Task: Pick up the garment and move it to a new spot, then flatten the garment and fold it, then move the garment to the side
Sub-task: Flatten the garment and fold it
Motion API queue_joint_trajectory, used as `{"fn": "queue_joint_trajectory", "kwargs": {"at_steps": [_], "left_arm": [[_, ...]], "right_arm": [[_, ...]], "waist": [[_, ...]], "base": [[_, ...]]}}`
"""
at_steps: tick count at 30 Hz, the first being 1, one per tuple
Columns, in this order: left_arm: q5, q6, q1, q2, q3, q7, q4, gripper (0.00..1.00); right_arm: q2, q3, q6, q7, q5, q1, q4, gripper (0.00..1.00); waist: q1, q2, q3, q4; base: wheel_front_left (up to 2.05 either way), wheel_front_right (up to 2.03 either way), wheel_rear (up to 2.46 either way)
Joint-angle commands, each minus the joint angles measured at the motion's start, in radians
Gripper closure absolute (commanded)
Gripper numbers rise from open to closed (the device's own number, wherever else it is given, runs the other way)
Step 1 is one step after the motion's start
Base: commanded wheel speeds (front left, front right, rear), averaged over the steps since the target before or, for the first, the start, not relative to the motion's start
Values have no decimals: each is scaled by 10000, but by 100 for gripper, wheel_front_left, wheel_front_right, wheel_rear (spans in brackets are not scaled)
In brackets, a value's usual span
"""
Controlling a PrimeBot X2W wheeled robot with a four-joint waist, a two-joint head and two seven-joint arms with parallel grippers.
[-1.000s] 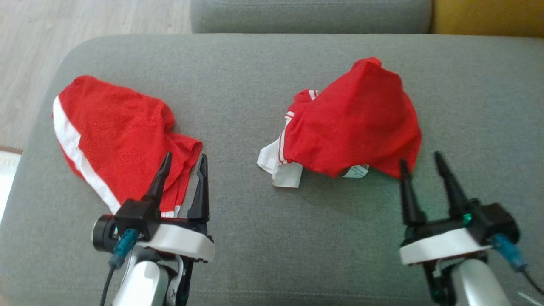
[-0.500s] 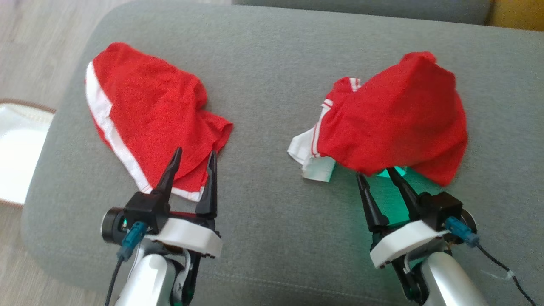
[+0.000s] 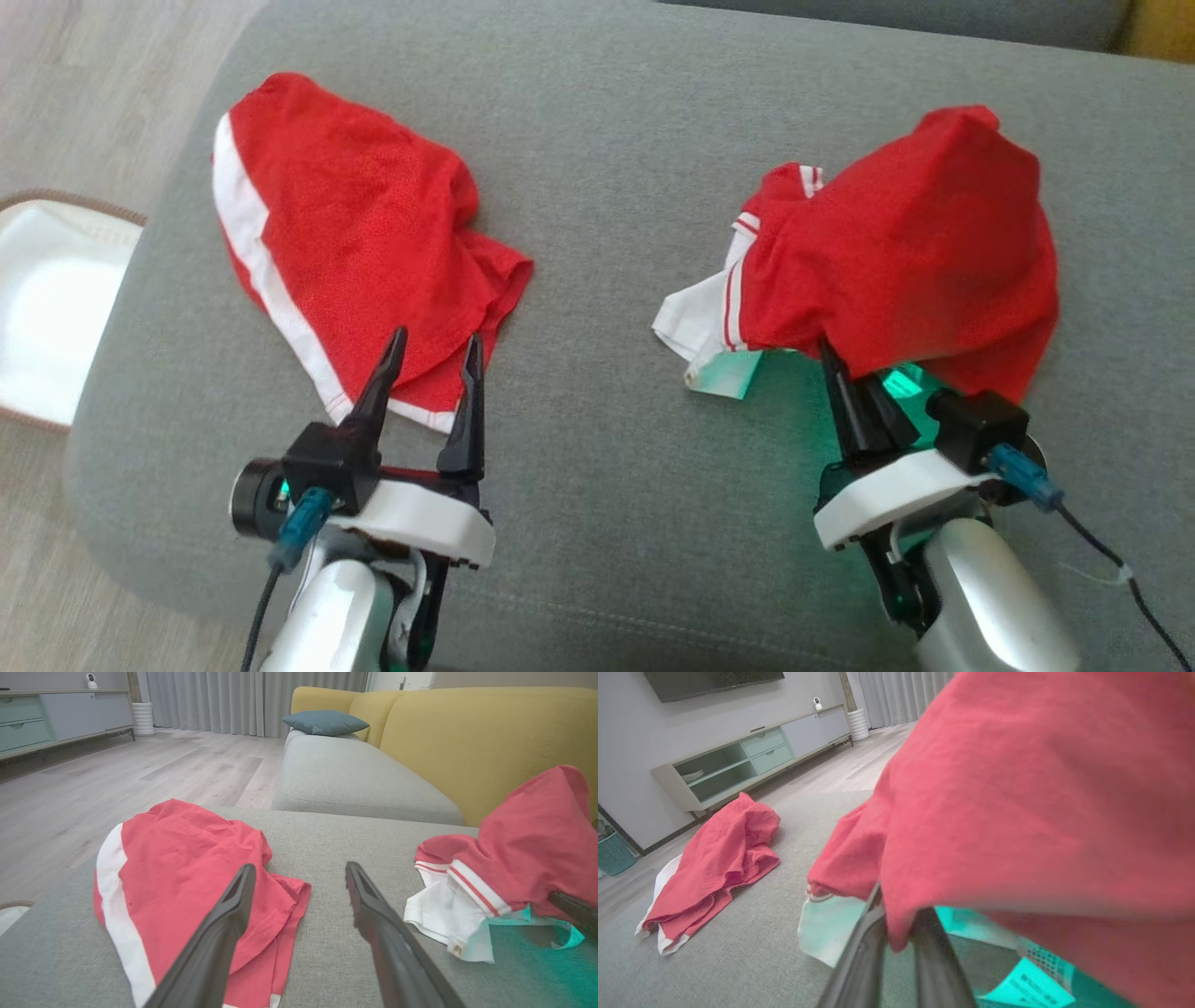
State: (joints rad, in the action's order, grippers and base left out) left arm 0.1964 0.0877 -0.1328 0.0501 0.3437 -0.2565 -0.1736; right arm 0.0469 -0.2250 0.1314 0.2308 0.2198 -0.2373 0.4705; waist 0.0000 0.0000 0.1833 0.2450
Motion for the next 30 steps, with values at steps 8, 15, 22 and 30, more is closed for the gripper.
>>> {"fn": "queue_joint_trajectory", "kwargs": {"at_steps": [8,15,22,30], "left_arm": [[-87,-70,-346,2,-475,-53,229,0],[24,-102,-95,2,-584,-53,200,0],[226,-75,380,1,-851,-53,261,0],[247,-144,437,1,-720,-53,336,0]], "right_arm": [[33,-465,-7,303,-318,-98,-1646,100],[33,-741,-7,308,-1195,332,-3325,100],[33,-1398,-7,-9,-1563,491,-4802,100],[33,-875,-7,-1520,-1582,141,-6169,100]], "waist": [[0,0,-579,-816],[0,0,-1247,-1176],[0,0,-1686,-1306],[0,0,-1521,-1082]], "base": [[0,0,0],[0,0,0],[0,0,0],[0,0,0]]}}
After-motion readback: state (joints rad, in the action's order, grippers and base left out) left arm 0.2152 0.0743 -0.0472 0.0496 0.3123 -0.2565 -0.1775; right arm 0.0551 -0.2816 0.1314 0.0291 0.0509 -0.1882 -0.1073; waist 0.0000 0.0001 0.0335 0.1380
